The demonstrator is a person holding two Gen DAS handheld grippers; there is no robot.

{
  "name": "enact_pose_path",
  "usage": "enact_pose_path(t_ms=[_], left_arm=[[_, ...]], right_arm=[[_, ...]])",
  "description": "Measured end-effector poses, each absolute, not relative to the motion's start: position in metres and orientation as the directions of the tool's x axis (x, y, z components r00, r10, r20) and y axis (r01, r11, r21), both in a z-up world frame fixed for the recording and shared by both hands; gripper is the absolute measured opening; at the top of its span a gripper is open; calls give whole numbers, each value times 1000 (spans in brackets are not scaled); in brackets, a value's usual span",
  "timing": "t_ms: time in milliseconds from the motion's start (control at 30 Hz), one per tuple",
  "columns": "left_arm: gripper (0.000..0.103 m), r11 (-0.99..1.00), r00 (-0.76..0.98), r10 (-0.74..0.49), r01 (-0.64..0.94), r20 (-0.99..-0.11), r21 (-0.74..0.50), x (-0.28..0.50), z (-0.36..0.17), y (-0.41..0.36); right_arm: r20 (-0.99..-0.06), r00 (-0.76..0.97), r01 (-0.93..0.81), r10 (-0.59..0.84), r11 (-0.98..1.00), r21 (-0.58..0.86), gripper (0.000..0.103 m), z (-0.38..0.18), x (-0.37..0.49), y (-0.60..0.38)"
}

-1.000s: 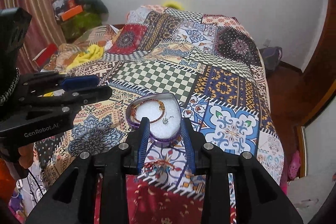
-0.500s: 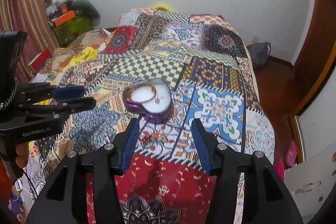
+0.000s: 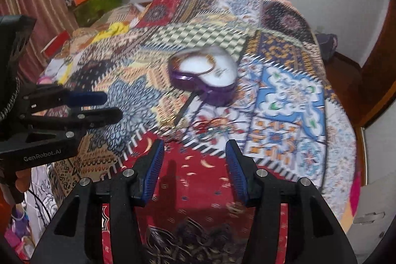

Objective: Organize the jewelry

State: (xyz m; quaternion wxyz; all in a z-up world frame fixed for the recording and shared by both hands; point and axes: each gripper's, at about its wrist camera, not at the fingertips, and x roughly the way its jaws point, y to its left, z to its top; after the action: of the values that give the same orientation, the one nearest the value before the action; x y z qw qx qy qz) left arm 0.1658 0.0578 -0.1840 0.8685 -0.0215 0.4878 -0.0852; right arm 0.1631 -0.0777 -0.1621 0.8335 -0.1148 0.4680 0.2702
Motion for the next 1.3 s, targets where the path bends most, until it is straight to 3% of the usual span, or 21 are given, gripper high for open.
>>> enact_pose_path(t_ms=[400, 567, 833, 1300], left_arm=[[38, 983, 505, -179, 123, -844, -135, 162, -195, 66], [38, 980, 506, -196, 134, -840, -148, 162, -196, 64], [38, 970, 494, -241, 148, -835, -192, 167, -196, 58], [38, 965, 486, -244, 210, -839, -159, 183, -204, 23]], right_arm=[[-872, 345, -595, 347, 799, 82, 47, -182, 172, -52], [-870, 377, -603, 318, 797, 30, 28, -184, 172, -47], [-860, 384, -591, 335, 805, 50, 28, -178, 172, -53], [-824, 442, -518, 354, 851, 88, 28, -158, 177, -96]])
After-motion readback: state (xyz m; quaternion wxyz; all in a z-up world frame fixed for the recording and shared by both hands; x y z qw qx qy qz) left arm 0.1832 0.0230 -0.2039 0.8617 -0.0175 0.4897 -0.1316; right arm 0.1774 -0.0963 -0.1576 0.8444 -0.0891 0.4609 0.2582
